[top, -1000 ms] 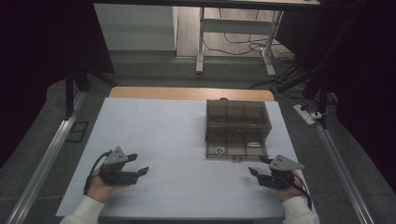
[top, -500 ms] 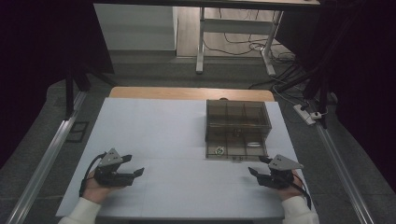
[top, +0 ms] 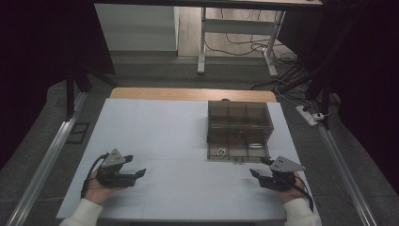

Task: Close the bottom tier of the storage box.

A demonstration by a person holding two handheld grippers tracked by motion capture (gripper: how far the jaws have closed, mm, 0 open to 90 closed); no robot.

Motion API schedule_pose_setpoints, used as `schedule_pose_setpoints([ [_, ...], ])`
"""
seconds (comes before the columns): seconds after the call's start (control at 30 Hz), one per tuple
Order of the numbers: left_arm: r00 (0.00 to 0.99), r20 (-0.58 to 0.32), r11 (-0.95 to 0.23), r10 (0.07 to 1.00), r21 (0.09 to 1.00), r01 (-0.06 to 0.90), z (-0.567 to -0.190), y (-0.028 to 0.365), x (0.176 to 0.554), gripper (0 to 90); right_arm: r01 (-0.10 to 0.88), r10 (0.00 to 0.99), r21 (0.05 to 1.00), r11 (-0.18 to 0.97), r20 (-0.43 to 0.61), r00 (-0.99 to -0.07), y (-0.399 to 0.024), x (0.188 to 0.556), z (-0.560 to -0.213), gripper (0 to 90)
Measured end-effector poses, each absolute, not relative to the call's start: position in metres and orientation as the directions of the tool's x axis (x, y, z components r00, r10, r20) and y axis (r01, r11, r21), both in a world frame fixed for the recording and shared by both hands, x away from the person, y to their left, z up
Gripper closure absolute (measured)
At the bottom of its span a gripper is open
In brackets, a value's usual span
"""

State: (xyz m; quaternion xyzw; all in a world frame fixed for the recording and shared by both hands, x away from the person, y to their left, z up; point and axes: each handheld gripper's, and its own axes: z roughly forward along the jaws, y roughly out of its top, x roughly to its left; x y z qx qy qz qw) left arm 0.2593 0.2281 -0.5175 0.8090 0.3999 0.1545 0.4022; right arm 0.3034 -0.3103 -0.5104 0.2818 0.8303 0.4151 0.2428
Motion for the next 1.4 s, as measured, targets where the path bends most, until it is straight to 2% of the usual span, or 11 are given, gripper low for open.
schedule_pose_setpoints([
  [1.07, 0.634, -0.062, -0.368, 0.770, 0.770, 0.522, -0.519, 0.229, 0.258, 22.4, 0.282, 0.682, 0.861, 0.424, -0.098, -0.725, -0.298, 0.304, -0.497, 36.6],
  [1.2, 0.634, -0.061, -0.368, 0.771, 0.769, 0.522, -0.520, 0.228, 0.259, 22.4, 0.285, 0.675, 0.859, 0.426, -0.092, -0.732, -0.289, 0.305, -0.494, 39.2],
  [1.4, 0.639, -0.058, -0.374, 0.767, 0.769, 0.519, -0.519, 0.227, 0.259, 22.3, 0.293, 0.665, 0.847, 0.443, -0.092, -0.741, -0.278, 0.306, -0.491, 51.1],
])
